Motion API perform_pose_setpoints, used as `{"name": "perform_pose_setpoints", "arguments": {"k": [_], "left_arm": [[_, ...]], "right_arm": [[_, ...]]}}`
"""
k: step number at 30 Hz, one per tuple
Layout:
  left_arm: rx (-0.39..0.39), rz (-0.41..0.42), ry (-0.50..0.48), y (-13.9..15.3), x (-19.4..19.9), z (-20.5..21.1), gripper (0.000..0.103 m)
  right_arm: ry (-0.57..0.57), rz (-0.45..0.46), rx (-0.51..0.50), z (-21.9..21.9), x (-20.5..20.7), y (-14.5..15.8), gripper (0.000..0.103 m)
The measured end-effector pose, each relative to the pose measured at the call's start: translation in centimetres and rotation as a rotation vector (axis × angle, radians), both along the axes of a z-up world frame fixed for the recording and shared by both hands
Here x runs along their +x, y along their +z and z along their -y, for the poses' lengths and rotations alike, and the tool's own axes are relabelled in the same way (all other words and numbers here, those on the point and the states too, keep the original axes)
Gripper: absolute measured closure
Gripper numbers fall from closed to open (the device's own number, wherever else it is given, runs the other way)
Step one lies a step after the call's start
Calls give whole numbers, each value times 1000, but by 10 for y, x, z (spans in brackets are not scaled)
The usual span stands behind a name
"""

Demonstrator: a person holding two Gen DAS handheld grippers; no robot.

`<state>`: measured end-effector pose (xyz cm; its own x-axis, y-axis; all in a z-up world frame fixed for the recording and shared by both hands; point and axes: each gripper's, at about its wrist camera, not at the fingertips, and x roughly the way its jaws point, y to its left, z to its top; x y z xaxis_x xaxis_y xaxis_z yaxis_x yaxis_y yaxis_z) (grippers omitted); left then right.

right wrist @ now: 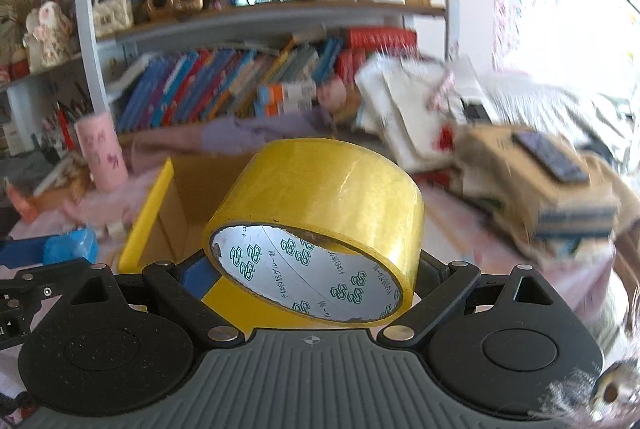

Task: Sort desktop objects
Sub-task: 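Carry the blue bag and tape roll with both grippers toward the yellow box, then lower the tape roll into the box and open the right gripper while the left releases the bag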

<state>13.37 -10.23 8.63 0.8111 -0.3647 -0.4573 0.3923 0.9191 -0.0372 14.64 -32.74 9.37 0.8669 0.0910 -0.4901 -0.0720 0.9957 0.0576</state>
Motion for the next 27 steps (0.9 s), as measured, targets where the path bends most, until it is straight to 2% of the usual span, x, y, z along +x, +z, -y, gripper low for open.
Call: {"name": "perform_pose_setpoints", "arguments": {"k": [3,8,11,14,17,21,27], "left_arm": [[-8,15,20,5,17,7,63],[19,22,54,7,46,20,63],[2,-48,50,3,70,23,62],[-23,-113,64,-4,93,22,62],[14,-138,95,-10,113,29,62],[93,-173,93,-18,135,45,61],[185,-239,82,-36,165,60,60]], "right_arm": [[46,23,-5,4,23,9,9],[180,6,-33,10,64,11,9],[276,-8,-81,8,86,8,9],[373,-61,-164,1,113,-1,9],[479,-117,-235,-6,138,-13,9],[594,-142,-340,-20,164,-29,9],[713,-245,-360,-36,210,-54,9]]}}
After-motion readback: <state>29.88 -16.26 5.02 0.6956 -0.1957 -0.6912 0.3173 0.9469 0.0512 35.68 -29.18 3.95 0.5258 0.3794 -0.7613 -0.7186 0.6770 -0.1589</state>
